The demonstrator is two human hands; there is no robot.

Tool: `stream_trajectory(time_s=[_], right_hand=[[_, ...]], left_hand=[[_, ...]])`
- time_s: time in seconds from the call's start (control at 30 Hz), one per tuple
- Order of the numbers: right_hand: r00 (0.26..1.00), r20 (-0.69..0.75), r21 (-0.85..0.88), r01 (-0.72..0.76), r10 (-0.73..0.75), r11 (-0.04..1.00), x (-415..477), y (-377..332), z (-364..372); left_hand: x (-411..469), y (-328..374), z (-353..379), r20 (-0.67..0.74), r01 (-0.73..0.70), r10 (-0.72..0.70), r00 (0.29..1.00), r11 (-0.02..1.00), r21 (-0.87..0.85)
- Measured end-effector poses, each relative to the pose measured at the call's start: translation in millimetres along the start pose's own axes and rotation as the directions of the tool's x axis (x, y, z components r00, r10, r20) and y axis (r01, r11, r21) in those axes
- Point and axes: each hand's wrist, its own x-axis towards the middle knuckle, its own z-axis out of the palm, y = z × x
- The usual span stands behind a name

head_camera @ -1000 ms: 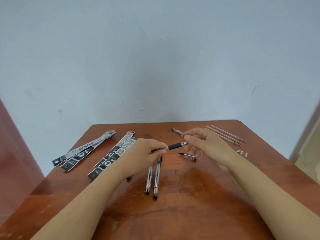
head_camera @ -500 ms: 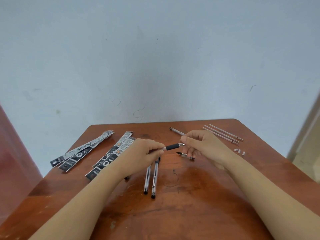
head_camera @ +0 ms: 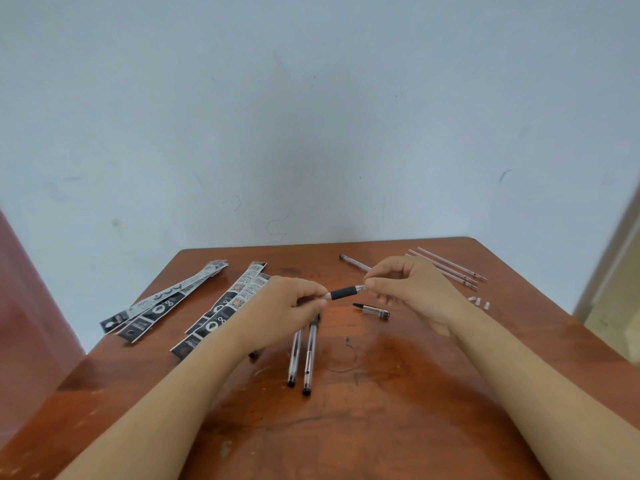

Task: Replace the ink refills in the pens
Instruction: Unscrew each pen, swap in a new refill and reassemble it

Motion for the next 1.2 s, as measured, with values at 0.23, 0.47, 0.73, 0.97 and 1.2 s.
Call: stream_trajectory(time_s=[0.23,0.47,0.73,0.97,1.2], right_hand=[[0.991,-0.129,0.016,0.038,-0.035,0.999,3,2,-8],[0.994,0.07,-0.509,0.107,-0.083,0.854,1,4,-6],[0.962,0.27,-0.683,0.216,-0.033,0.698,-2,6,5],[0.948,0.311,-0.743,0.198,0.068,0.64,-3,2,8],[0.945,0.319,-0.747,0.203,0.073,0.633,-2,3,7]], left_hand=[[1,-2,-2,-0.045,0.035,-0.036,0.998,0.999,-0.021],[2,-14,-5,-0.192,0.117,-0.112,0.975,0.993,0.018],[4,-21,-3,-0.251,0.138,-0.108,0.962,0.985,0.106],[3,-18,-4,-0.235,0.088,-0.043,0.971,0.979,0.186],[2,-14,-5,-0.235,0.074,-0.028,0.972,0.979,0.189]])
